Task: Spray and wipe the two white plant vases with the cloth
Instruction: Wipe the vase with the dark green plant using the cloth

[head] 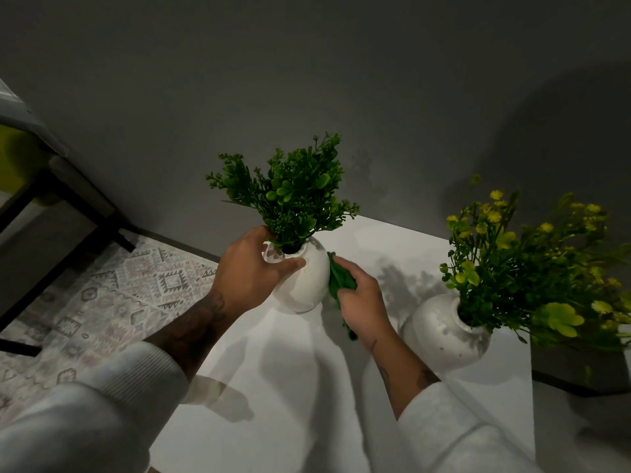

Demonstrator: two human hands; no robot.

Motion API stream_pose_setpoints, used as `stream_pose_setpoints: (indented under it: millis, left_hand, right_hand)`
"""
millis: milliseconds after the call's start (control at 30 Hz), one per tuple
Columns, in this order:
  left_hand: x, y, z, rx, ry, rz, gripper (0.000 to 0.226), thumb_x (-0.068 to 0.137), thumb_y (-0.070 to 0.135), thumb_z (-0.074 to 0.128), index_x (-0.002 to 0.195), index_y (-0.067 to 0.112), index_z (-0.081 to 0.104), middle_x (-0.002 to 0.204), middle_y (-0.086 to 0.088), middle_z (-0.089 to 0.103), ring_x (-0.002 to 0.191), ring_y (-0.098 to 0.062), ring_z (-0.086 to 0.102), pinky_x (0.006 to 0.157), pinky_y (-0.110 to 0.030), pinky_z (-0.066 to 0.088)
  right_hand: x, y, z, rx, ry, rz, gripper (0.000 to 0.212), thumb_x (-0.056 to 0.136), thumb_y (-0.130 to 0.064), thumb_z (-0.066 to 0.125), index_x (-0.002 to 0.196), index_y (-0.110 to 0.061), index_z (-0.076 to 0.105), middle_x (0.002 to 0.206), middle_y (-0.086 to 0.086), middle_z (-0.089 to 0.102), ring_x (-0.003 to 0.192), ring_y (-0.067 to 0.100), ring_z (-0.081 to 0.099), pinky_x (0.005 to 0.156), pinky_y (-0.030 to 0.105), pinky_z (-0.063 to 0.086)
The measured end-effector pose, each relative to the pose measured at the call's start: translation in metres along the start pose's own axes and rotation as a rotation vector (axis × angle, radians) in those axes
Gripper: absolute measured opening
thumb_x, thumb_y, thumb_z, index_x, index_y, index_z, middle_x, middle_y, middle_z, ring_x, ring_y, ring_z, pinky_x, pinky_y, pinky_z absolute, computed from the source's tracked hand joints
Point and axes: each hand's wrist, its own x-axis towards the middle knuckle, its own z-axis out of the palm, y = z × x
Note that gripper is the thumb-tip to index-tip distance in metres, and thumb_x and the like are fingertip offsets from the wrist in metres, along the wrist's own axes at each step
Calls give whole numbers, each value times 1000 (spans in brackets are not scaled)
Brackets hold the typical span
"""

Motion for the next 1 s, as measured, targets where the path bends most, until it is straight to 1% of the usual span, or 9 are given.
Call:
stream_pose_setpoints:
  millis: [67, 167, 233, 367, 433, 533, 667, 900, 1000]
  left_hand:
    - [-1, 0, 1, 11, 4, 4, 52, 68, 57, 76, 110, 30, 60, 112, 9, 65, 99, -15, 60, 78, -29, 47]
    - [-3, 1, 5, 17, 56, 2, 50, 69, 54, 77, 108, 28, 61, 110, 8, 65, 97, -15, 61, 75, -27, 45]
    - [-5, 4, 8, 11, 115, -15, 50, 68, 53, 78, 106, 26, 62, 107, 7, 66, 95, -15, 62, 74, -27, 47]
    - [-10, 8, 12, -4, 176, -46, 43, 65, 59, 76, 92, 32, 58, 101, 11, 64, 87, -10, 60, 71, -25, 46]
    - [-9, 5, 9, -9, 140, -50, 42, 64, 62, 74, 92, 37, 55, 100, 13, 59, 85, -8, 57, 69, -24, 42]
    - [-1, -8, -1, -26, 9, -31, 40, 71, 58, 72, 100, 32, 61, 106, 10, 56, 93, -12, 58, 73, -25, 41]
    - [6, -14, -7, 12, -69, 58, 36, 76, 53, 71, 103, 28, 67, 101, 8, 53, 95, -14, 55, 75, -26, 39]
    - [1, -11, -5, -23, -13, 65, 40, 74, 50, 74, 101, 22, 69, 102, 5, 56, 94, -12, 55, 74, -23, 38]
    - [-2, -8, -2, -32, 42, 53, 38, 70, 50, 77, 95, 23, 68, 99, 9, 55, 87, -6, 53, 66, -10, 35]
  right_hand:
    - [-4, -11, -1, 3, -11, -79, 70, 80, 14, 41, 131, -30, 59, 133, -6, 60, 119, 18, 57, 101, 30, 47]
    - [-11, -26, 1, -22, -64, -235, 71, 78, 21, 38, 132, -20, 60, 142, -3, 53, 127, 4, 48, 106, 13, 36]
    - [-13, -31, 6, -60, -116, -336, 72, 75, 24, 38, 132, -14, 59, 143, -3, 51, 133, 3, 43, 112, 19, 33]
    - [-11, -32, 10, -127, -143, -434, 74, 73, 23, 39, 133, -16, 58, 142, -8, 51, 136, 1, 39, 117, 28, 29]
    - [-8, -30, 8, -105, -148, -414, 75, 72, 24, 39, 133, -16, 59, 142, -7, 51, 136, 2, 40, 116, 30, 31]
    - [-1, -30, 5, -84, -164, -367, 75, 71, 25, 37, 132, -14, 59, 143, -3, 51, 135, 8, 43, 116, 35, 33]
    - [6, -36, 4, -140, -149, -333, 72, 73, 21, 38, 131, -16, 60, 142, -2, 53, 133, 11, 45, 115, 36, 34]
    - [-35, -19, 13, -359, -66, -548, 70, 77, 15, 44, 138, -17, 53, 147, -7, 45, 139, 9, 34, 119, 30, 25]
    - [-31, -25, 14, -355, -50, -520, 69, 79, 17, 43, 138, -17, 53, 147, -7, 44, 139, 8, 35, 119, 28, 24]
